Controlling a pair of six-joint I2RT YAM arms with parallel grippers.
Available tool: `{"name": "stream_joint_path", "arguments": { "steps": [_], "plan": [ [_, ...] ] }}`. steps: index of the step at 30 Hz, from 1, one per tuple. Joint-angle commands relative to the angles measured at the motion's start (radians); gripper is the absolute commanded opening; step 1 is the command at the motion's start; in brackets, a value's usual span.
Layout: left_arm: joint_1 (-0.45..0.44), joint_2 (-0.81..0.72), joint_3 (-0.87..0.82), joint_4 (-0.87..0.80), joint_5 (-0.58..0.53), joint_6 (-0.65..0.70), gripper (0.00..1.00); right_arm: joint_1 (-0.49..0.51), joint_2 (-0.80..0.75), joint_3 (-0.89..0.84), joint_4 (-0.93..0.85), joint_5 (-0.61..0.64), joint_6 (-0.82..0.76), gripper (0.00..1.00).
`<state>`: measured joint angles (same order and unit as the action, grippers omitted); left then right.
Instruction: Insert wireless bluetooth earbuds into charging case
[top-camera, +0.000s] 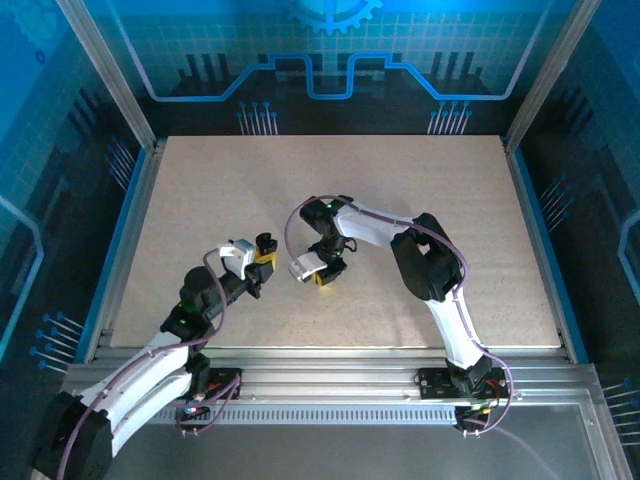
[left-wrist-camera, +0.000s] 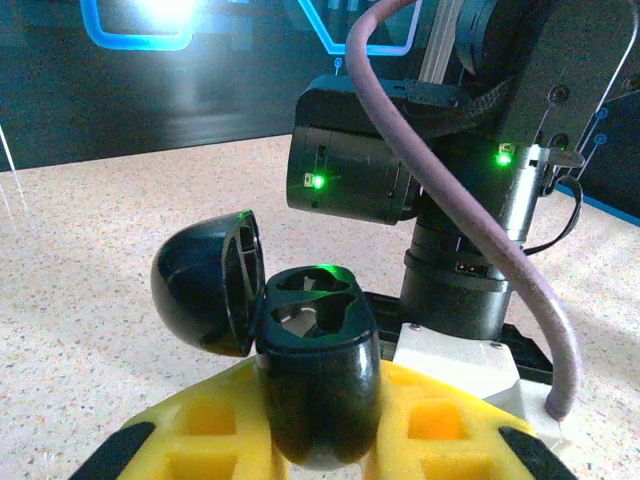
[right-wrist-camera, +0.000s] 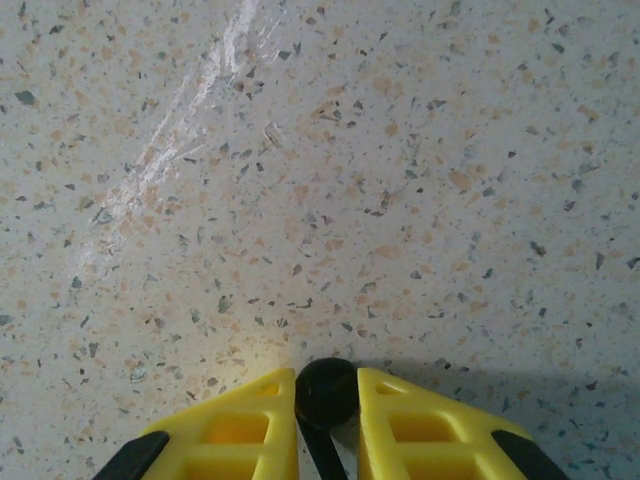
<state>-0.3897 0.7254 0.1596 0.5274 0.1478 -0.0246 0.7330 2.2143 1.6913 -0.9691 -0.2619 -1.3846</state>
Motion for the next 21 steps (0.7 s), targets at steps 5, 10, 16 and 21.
{"name": "stream_joint_path", "arguments": {
  "steps": [5, 10, 16, 21],
  "plan": [
    [0.010, 0.049, 0.027, 0.013, 0.068, 0.024, 0.13, -0.011, -0.072, -0.036, 0.000, -0.117, 0.112, 0.17],
    [0.008, 0.100, 0.039, 0.064, 0.113, 0.016, 0.12, -0.049, -0.238, -0.200, 0.136, -0.236, 0.263, 0.16],
    [-0.010, 0.219, 0.064, 0.178, 0.149, -0.002, 0.10, -0.130, -0.463, -0.414, 0.305, -0.404, 0.468, 0.14],
    [-0.090, 0.393, 0.114, 0.306, 0.148, 0.034, 0.10, -0.236, -0.635, -0.574, 0.467, -0.573, 0.659, 0.13]
  ]
}}
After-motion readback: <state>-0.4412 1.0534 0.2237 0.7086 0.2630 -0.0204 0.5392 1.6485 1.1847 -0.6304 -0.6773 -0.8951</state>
